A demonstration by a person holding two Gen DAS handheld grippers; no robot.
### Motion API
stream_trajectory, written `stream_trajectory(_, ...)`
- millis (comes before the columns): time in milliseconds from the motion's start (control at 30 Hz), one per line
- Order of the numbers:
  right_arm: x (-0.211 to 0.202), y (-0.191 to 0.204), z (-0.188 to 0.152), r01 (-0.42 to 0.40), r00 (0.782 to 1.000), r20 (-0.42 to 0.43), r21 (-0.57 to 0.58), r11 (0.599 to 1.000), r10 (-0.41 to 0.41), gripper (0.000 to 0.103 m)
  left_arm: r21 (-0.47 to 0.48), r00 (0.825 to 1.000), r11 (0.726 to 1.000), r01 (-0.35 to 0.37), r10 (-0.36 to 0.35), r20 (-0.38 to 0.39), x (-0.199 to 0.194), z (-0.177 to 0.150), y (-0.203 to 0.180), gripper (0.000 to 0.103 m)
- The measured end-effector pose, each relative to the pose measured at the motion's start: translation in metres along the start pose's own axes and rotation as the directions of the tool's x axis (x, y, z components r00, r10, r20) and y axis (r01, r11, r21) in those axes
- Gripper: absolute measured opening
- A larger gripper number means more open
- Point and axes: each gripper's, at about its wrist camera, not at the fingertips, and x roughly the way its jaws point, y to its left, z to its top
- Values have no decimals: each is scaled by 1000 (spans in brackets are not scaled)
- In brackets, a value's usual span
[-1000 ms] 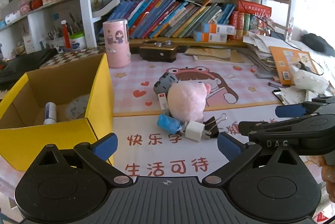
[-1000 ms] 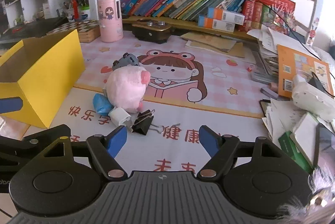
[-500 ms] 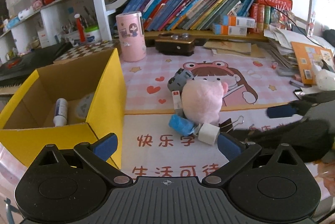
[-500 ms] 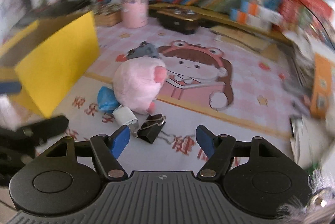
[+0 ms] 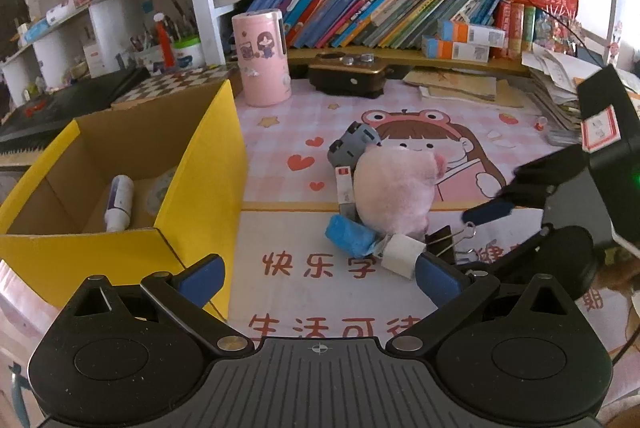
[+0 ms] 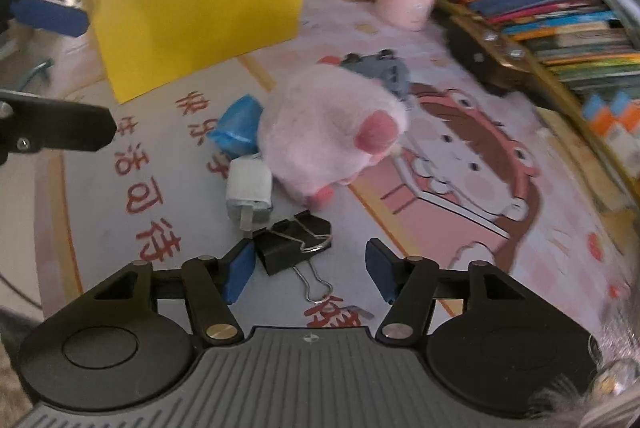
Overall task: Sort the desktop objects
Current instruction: 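Close the left gripper on the white charger while the right gripper grasps the black binder clip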
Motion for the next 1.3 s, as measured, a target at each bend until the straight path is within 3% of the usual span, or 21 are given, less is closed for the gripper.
stream_trajectory(233,2,-8,1,-118,993,10,-22,993,118,42,4,999,999,41,-41,-10,5,1,-8,102)
stream_trajectory(333,-1,-8,-1,-97,995,18,6,995,97,41,2,998,998,68,-68,-15,10,3,-12,102)
stream_trajectory(467,-18,-14,-7,12,999,35,117,993,-16,41,-8,993,994,109,-109,-37,21,6,-16,100)
stream_trajectory(567,-32,-22,-15,104,993,28,244,964,-114,41,-33,988,990,137,-139,-73,34,7,-19,86)
stream_trajectory(600,-38,-23,-19,116,991,30,283,952,-130,42,-45,985,988,146,-150,-87,39,6,-21,82)
stream_trajectory(667,-48,-24,-25,124,989,34,326,937,-143,42,-69,978,984,165,-172,-114,50,6,-24,65)
stream_trajectory(733,-58,-20,-29,131,987,42,341,931,-154,42,-88,972,980,177,-188,-139,61,5,-27,58)
stream_trajectory(833,-69,-12,-31,132,985,55,358,924,-162,42,-106,967,976,188,-203,-154,74,6,-34,53)
stream_trajectory(967,-81,-5,-32,127,983,70,404,906,-169,42,-106,974,983,151,-167,-153,86,8,-41,43)
stream_trajectory(1167,-83,5,-28,116,981,90,430,895,-171,42,-69,983,990,121,-129,-133,94,5,-45,35)
stream_trajectory(1300,-79,5,-27,117,983,74,447,887,-167,42,-59,981,989,137,-144,-132,89,2,-41,35)
